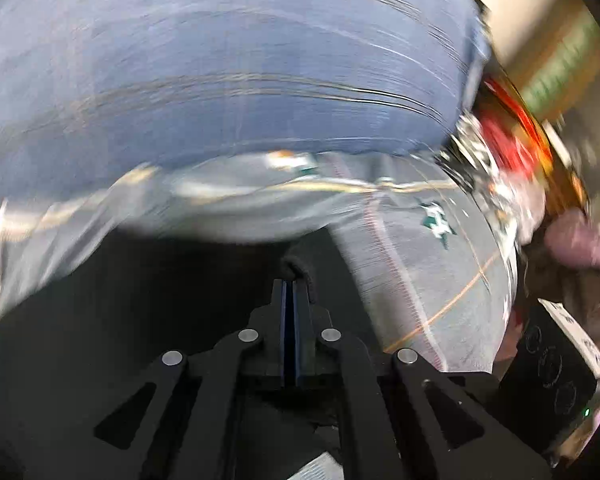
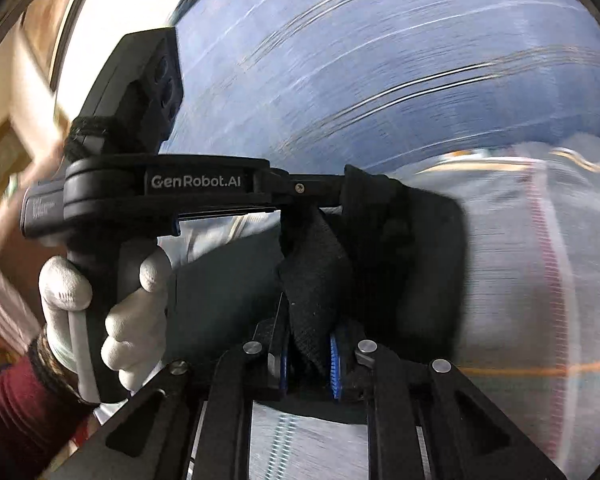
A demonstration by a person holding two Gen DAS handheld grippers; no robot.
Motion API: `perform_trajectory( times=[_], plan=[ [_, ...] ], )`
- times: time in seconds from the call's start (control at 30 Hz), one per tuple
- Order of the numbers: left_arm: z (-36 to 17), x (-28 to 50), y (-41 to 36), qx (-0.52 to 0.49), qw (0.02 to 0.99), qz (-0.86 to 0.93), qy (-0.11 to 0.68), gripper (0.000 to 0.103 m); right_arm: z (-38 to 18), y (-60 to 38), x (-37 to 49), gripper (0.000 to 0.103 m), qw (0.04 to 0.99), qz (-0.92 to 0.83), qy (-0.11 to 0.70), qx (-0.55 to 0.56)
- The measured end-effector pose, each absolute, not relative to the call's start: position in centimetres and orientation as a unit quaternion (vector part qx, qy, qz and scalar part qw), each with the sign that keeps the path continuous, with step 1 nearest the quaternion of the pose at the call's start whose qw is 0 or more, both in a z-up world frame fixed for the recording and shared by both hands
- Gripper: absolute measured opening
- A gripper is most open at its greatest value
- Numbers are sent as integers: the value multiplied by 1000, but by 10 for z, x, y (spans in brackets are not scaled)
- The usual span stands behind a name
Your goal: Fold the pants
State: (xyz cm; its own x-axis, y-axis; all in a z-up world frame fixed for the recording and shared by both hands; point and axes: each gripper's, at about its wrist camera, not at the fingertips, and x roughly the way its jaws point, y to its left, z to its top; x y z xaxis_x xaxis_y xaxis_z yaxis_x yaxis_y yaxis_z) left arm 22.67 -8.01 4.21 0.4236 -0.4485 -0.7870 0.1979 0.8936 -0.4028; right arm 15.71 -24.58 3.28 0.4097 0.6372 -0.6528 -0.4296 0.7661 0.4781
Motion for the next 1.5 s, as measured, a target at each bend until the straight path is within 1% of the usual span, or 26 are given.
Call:
perform_trajectory(
  times=[0.07, 0.13, 0.2, 0.27, 0.3, 0.37, 0.43, 0.53, 0.6, 0.63, 0.73, 0.83, 0.93, 1.03, 1.07, 1.1, 1.17, 1.23, 1.3, 1.4, 1.5],
  plan=[
    [30, 218, -51, -161, 831, -171, 505, 1, 25, -219, 160, 21, 822, 335, 452, 90],
    [22, 206, -22, -205, 824, -160, 503, 1, 20, -198, 160, 30, 809, 350, 465, 81],
    [21, 194, 1, -239, 823, -153, 492, 2, 18, -186, 158, 47, 793, 370, 475, 91],
    [24, 179, 22, -265, 826, -141, 478, 7, 21, -177, 148, 51, 782, 389, 479, 90],
    [27, 168, 34, -278, 829, -131, 468, 9, 25, -172, 145, 51, 780, 393, 479, 82],
    [33, 152, 49, -287, 835, -113, 456, 17, 36, -175, 131, 51, 776, 408, 475, 76],
    [37, 136, 60, -290, 840, -98, 447, 23, 58, -189, 130, 51, 786, 404, 459, 93],
    [36, 117, 68, -292, 842, -94, 443, 23, 76, -221, 138, 51, 817, 345, 449, 106],
    [33, 112, 62, -288, 840, -101, 448, 25, 74, -247, 154, 51, 835, 287, 454, 116],
    [29, 112, 59, -284, 839, -106, 453, 27, 70, -254, 163, 51, 836, 269, 461, 126],
    [23, 113, 41, -267, 837, -104, 466, 28, 67, -255, 175, 51, 825, 264, 476, 149],
    [19, 112, 29, -271, 838, -104, 462, 28, 63, -225, 179, 51, 814, 282, 496, 109],
    [13, 101, 27, -291, 832, -102, 461, 28, 46, -179, 187, 51, 814, 261, 519, 26],
    [14, 80, 33, -284, 841, -92, 452, 28, 24, -149, 193, 51, 815, 221, 534, -49],
    [15, 73, 36, -278, 845, -89, 447, 28, 16, -145, 195, 43, 813, 207, 541, -61],
    [15, 65, 39, -274, 849, -86, 443, 28, 14, -147, 195, 23, 814, 201, 543, -56],
    [15, 54, 45, -274, 854, -88, 433, 28, 18, -163, 194, 7, 818, 199, 539, -19],
    [15, 46, 52, -278, 859, -91, 420, 28, 28, -180, 192, 7, 823, 203, 531, 23],
    [14, 41, 57, -283, 861, -96, 412, 28, 43, -190, 187, 7, 828, 208, 518, 41],
    [12, 37, 61, -295, 858, -97, 410, 28, 62, -191, 177, 7, 826, 219, 518, 50],
    [11, 35, 64, -306, 854, -97, 409, 28, 65, -173, 162, 7, 809, 250, 531, 45]
  ],
)
